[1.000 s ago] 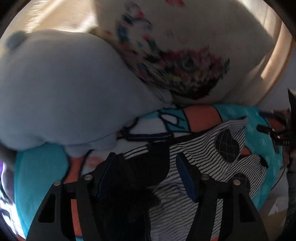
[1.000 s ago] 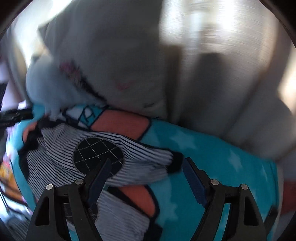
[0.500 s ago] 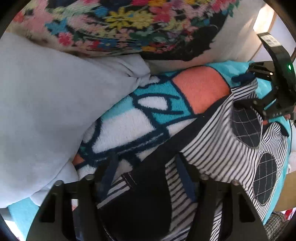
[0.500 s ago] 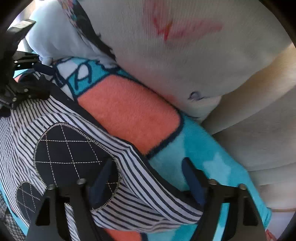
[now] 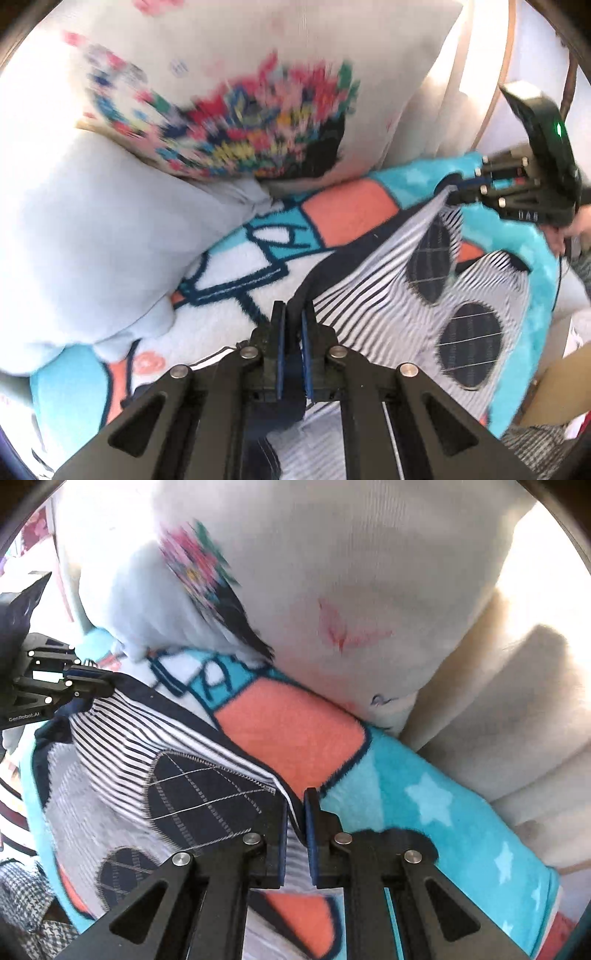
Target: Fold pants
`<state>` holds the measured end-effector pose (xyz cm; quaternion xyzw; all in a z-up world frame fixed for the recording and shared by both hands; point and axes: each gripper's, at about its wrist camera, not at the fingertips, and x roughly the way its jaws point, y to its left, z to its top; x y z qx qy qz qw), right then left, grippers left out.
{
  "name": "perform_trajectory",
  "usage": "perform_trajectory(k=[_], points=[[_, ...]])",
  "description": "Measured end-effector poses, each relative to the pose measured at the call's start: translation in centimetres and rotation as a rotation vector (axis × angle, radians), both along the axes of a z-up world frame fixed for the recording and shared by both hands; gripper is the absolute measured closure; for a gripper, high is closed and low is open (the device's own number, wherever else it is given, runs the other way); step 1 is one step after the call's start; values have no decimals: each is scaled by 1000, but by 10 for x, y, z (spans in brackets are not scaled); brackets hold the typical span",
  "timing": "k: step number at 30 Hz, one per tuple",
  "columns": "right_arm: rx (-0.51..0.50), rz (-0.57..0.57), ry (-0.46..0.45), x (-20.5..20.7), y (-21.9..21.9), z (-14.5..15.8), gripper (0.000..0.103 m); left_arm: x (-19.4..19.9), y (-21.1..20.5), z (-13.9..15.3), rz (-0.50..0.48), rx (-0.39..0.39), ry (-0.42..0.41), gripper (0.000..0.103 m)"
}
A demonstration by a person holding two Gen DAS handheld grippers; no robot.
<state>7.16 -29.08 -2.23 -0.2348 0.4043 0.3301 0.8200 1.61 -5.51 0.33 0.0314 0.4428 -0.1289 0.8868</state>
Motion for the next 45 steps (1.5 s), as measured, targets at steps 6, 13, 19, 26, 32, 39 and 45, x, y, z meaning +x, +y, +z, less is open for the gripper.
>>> perform_trajectory(k=[6, 13, 19, 26, 32, 39, 45], points=[[85, 5, -40, -62, -20, 12, 93, -74, -8, 11, 74, -54, -94, 95], [148, -38, 6, -129, -44, -29, 93, -126, -20, -35, 136, -80, -41, 94], [174, -120, 44, -151, -65, -62, 91, -147, -26, -61, 138, -77, 7, 84], [323, -267, 3, -167, -116, -41, 61, -167, 13, -35, 183, -146, -36, 58], [376, -381, -57, -130, -124, -18, 53, -179, 57, -13, 303, -271, -94, 55], [400, -418, 116, -67, -101, -55, 86, -176, 87, -5, 405, -420, -119, 51], [496, -447, 38, -109, -121, -21, 93, -169, 97, -4, 414, -456, -126, 51]])
